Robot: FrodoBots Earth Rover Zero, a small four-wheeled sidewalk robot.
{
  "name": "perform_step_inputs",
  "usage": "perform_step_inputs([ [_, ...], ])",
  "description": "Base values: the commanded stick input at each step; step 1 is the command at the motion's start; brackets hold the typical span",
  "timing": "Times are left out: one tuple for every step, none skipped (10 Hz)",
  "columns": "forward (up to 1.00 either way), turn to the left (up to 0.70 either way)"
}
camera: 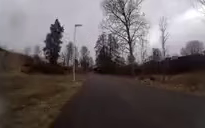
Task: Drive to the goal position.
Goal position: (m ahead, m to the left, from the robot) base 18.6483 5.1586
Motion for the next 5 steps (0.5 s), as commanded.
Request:
perform_step_inputs([
  [0.7, 0.0],
  [0.7, 0.0],
  [0.7, 0.0],
  [0.7, 0.0],
  [0.7, 0.0],
])
